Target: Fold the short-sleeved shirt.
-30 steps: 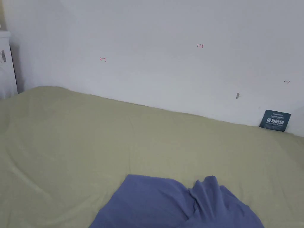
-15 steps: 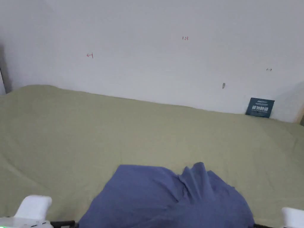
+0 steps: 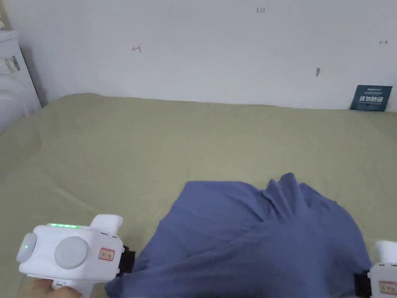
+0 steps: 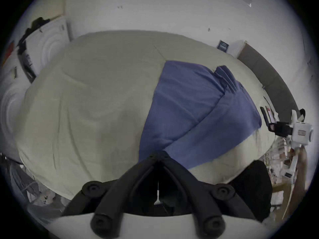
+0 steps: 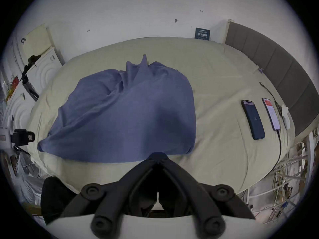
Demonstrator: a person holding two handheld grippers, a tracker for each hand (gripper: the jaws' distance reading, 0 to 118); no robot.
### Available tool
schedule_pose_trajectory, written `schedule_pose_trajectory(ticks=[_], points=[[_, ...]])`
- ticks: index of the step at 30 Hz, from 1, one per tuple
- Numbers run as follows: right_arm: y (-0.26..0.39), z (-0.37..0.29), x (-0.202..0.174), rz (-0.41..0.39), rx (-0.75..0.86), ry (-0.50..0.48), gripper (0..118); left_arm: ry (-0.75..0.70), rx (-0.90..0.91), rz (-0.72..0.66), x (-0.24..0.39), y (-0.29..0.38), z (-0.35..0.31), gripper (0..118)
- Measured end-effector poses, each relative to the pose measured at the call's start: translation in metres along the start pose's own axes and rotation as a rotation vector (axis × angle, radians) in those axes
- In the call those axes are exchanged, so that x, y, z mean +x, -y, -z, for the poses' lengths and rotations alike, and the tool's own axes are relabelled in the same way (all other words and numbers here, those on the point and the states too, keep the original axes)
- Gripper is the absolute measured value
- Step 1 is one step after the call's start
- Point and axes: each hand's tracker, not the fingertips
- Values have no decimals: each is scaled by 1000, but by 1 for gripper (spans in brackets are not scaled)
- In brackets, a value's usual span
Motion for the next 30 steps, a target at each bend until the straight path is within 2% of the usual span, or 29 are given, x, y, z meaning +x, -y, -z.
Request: schedule_pose_trajectory(ticks=[1, 2, 5, 6, 10, 12, 13, 14, 15, 17, 21, 25, 27, 28, 30], points=[[-1, -1, 1, 3, 0, 0, 0, -2, -1, 9, -2, -6, -2, 6], [0, -2, 3, 5, 2, -3, 0, -1, -24, 27, -7, -9, -2, 20], [0, -4, 7, 0, 2, -12, 0, -25, -36, 24, -16, -10, 3, 103], [1, -5, 10, -3, 5, -20, 0, -17, -29, 18, -19, -6, 3, 106], [3, -3, 20, 8, -22, -12, 0, 8, -55, -1, -21, 5, 18, 106], [2, -2, 24, 15, -24, 0, 0, -9, -80, -8, -22, 13, 32, 98], [2, -2, 25, 21, -26, 1, 0, -12, -89, -16, -22, 14, 39, 82], [1, -2, 27, 31, -28, -6, 0, -6, -81, -35, -25, 18, 44, 38], [1, -1, 28, 45, -30, -20, 0, 8, -80, -58, -29, 22, 50, 1], [-4, 1, 34, 55, -40, -42, 0, 52, -82, -90, -32, 28, 52, 1], [-23, 3, 38, 35, -40, -10, 0, 79, -51, -111, -31, 24, 36, 1], [-77, 14, 41, 20, -17, -23, 0, 102, -39, -119, -33, 15, 26, 1], [-113, 24, 36, -30, -8, -30, 0, 111, -43, -128, -32, 11, 25, 1], [-136, 40, 38, -98, -11, -23, 0, 111, -43, -135, -31, 10, 24, 1], [-176, 66, 32, -177, -13, -37, 3, 114, -52, -139, -25, 7, 24, 1]])
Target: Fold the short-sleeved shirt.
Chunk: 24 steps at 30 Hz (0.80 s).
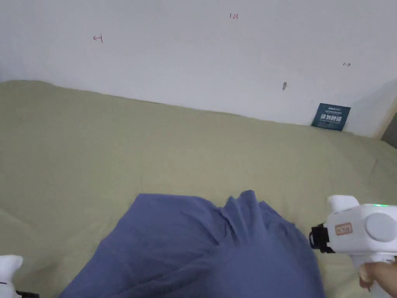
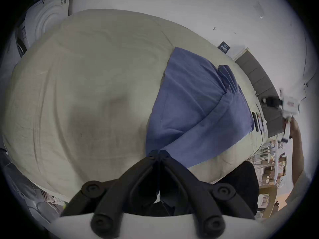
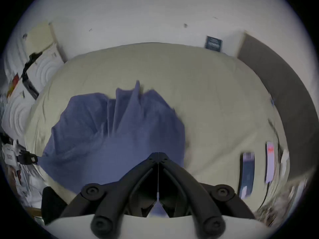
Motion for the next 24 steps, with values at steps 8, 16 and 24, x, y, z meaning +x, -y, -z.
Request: schedule_pose_trajectory(ticks=[8, 16, 24], points=[[-103, 124, 19, -89, -182, -7, 109, -26, -45, 15, 7, -7, 4, 1], [-94, 184, 13, -267, -304, -23, 67, -14, -76, -21, 1, -9, 5, 1], [-89, 152, -2, -321, -208, 2, 3, -15, -81, -35, -1, -5, 12, 1]])
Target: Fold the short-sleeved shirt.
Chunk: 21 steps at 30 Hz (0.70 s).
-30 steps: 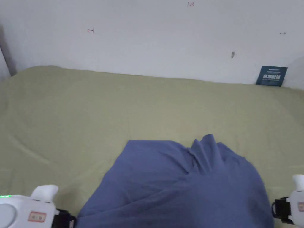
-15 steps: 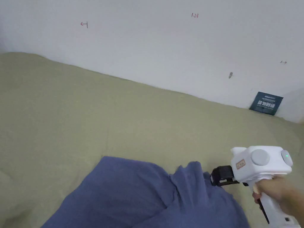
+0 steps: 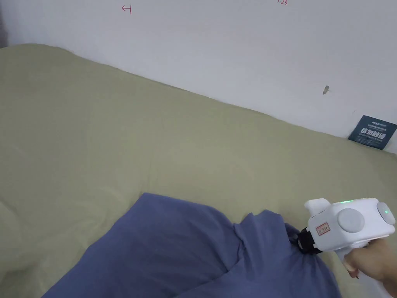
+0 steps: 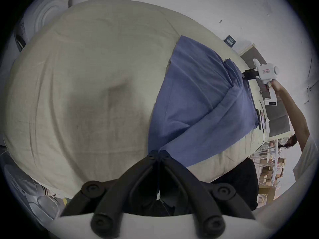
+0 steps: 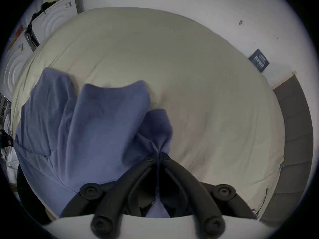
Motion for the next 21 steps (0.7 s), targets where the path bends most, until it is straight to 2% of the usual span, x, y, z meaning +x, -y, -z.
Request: schedule_pose_trajectory(ticks=[8, 15, 17, 21], points=[[5, -87, 19, 99, 110, -34, 3, 40, 125, 8, 3, -4, -34, 1], [14, -161, 33, 176, 245, 31, 3, 82, 308, 73, 22, -38, -87, 1], [13, -178, 37, 211, 279, 40, 3, 77, 347, 99, 28, -56, -102, 1], [6, -214, 46, 232, 376, 76, 3, 57, 452, 133, 40, -100, -136, 1]])
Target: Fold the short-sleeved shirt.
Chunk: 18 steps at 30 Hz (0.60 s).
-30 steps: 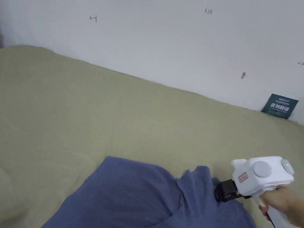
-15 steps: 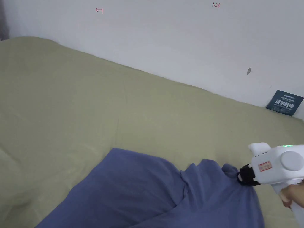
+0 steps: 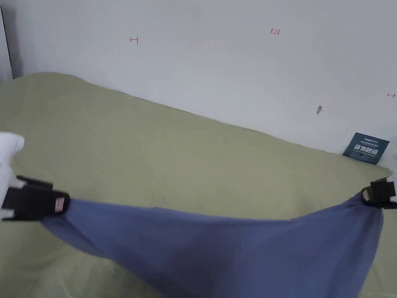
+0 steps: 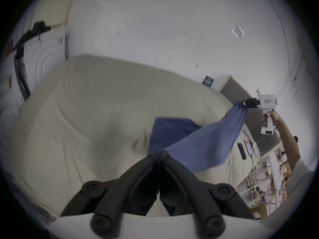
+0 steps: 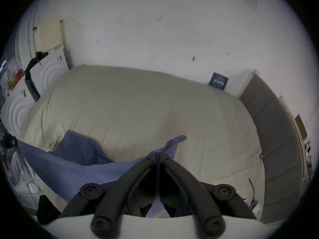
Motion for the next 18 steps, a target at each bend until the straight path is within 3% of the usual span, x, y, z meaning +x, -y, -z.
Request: schedule_pose_trajectory(ticks=[10, 18], points=[[-71, -32, 20, 110, 136, 24, 3, -90, 120, 89, 11, -146, 4, 1], [-133, -32, 29, 141, 237, 75, 3, -177, 209, 124, 22, -242, 15, 1]])
